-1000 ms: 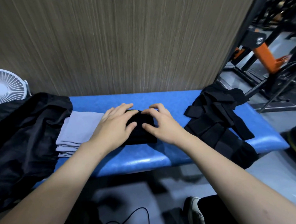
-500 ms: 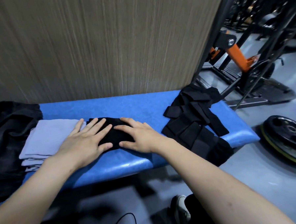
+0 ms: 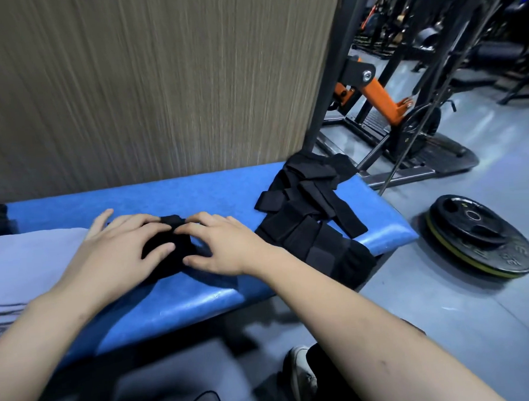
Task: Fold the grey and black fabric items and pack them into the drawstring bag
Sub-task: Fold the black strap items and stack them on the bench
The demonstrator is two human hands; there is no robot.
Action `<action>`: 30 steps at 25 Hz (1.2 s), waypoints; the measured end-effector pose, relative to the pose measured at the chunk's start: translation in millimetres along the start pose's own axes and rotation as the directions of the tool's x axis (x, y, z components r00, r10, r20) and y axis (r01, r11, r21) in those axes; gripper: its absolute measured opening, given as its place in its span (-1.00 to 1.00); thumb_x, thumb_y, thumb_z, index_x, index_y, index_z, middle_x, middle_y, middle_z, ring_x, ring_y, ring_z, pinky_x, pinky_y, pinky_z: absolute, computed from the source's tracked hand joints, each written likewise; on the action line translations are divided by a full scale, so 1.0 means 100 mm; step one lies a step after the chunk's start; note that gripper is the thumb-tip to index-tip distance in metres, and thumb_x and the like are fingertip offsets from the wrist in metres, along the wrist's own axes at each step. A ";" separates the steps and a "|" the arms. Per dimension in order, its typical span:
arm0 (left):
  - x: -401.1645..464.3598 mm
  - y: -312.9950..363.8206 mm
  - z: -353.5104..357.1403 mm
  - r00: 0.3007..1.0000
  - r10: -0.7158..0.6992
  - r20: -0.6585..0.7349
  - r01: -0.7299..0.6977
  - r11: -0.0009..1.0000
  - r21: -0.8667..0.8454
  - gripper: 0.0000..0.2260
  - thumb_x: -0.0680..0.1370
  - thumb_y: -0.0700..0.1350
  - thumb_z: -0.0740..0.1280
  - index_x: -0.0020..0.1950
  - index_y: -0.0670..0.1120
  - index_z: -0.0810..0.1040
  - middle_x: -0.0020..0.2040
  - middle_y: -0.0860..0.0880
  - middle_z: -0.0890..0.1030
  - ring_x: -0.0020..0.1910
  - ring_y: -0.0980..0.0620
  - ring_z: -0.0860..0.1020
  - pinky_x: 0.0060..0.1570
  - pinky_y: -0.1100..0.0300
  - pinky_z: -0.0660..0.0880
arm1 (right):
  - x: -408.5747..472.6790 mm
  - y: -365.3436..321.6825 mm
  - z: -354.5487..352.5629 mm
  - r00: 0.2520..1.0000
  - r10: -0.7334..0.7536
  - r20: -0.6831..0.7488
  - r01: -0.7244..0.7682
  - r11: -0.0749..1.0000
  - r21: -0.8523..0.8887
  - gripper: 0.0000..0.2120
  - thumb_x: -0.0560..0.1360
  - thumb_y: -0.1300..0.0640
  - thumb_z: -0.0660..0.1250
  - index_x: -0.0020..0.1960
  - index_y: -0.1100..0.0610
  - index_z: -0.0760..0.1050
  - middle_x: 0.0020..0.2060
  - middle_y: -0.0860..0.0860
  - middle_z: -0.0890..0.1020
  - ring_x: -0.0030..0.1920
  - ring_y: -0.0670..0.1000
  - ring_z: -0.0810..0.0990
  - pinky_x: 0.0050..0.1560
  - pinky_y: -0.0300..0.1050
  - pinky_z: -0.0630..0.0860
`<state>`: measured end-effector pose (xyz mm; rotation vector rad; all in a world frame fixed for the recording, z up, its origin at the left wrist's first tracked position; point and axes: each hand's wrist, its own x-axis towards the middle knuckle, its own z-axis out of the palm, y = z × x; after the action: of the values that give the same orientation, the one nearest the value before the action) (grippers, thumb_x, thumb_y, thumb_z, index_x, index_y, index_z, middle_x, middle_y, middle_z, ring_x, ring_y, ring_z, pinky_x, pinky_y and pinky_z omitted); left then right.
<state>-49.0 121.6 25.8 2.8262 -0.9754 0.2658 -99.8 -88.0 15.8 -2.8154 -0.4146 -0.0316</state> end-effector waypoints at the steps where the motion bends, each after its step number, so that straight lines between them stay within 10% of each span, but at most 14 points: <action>1: 0.04 0.06 0.00 1.000 0.013 -0.019 -0.013 1.000 -0.018 -0.40 0.47 0.36 -0.05 0.26 0.14 0.59 0.23 0.14 0.60 0.29 0.02 0.52 0.47 -0.07 0.10 | -0.04 0.04 -0.02 1.000 0.003 -0.012 -0.004 1.000 -0.010 -0.46 0.56 -0.14 0.34 0.49 -0.04 0.36 0.38 0.01 0.44 0.31 0.12 0.46 0.30 0.05 0.33; 20: 0.65 1.79 0.32 0.955 0.288 -0.068 -0.294 0.900 -0.323 -0.58 0.53 0.24 0.12 0.30 0.14 0.51 0.18 0.18 0.56 0.20 0.05 0.48 0.29 0.13 0.26 | -1.61 1.25 -0.69 0.909 0.367 -0.199 -0.326 0.922 0.209 -0.63 0.50 -0.10 0.35 0.30 -0.09 0.51 0.14 -0.13 0.59 0.18 -0.10 0.56 0.24 0.00 0.50; 30: 0.68 2.34 0.74 0.850 0.526 -0.028 -0.514 0.816 -0.264 -0.43 0.46 0.30 0.35 0.44 0.21 0.38 0.48 0.18 0.29 0.47 0.13 0.17 0.39 0.20 0.09 | -2.24 1.81 -0.60 0.774 0.633 0.035 -0.633 0.769 0.094 -0.40 0.32 -0.11 0.59 0.27 -0.01 0.47 0.05 -0.04 0.44 0.15 0.02 0.44 0.21 -0.03 0.46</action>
<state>-132.6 -115.7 -14.1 2.2849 -1.6532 0.1107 -261.6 -333.8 7.3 -2.6995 0.5420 0.1319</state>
